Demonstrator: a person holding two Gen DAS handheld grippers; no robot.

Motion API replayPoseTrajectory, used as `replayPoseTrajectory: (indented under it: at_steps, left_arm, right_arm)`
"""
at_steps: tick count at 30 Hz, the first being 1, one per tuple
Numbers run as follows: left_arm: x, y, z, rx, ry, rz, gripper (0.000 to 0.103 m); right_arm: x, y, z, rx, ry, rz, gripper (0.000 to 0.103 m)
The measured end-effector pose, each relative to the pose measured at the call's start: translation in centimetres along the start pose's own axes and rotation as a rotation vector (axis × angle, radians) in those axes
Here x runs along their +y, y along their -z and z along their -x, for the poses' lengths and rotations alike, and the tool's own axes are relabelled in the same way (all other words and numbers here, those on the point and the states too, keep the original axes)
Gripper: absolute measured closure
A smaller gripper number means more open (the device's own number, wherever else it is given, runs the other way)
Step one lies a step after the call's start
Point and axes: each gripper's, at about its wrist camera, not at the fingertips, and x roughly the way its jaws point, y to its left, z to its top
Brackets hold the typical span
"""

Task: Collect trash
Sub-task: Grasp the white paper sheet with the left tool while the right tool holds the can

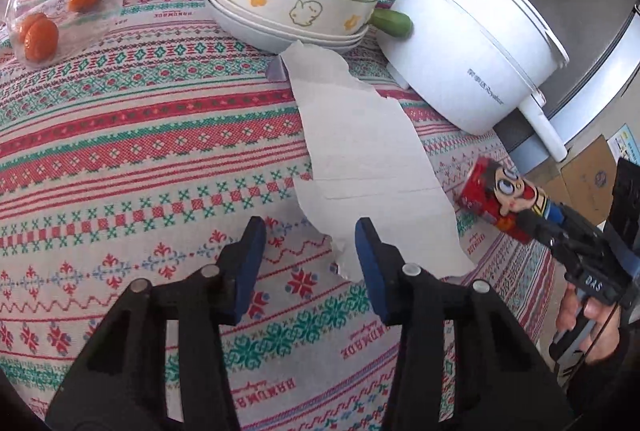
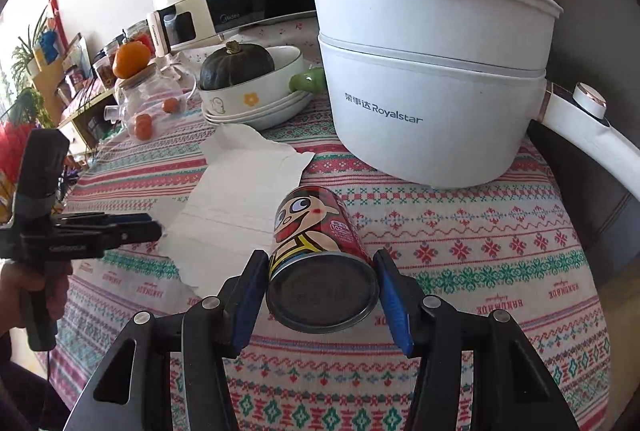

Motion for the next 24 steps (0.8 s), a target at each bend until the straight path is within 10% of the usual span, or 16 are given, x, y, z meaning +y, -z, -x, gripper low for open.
replayPoseTrajectory:
  at_steps: [7,24]
  left_arm:
    - [0.3,-0.3,-0.6,0.004,0.014,-0.001,0.096]
    - [-2.3,6.2,10.6,0.028,-0.119,-0.235,0.101]
  right_arm:
    - [0.8,1.4,3.1,0.032,0.043,0.005,0.049]
    - [4.1,5.9,12.8,0.125,0.126,-0.151,0.049]
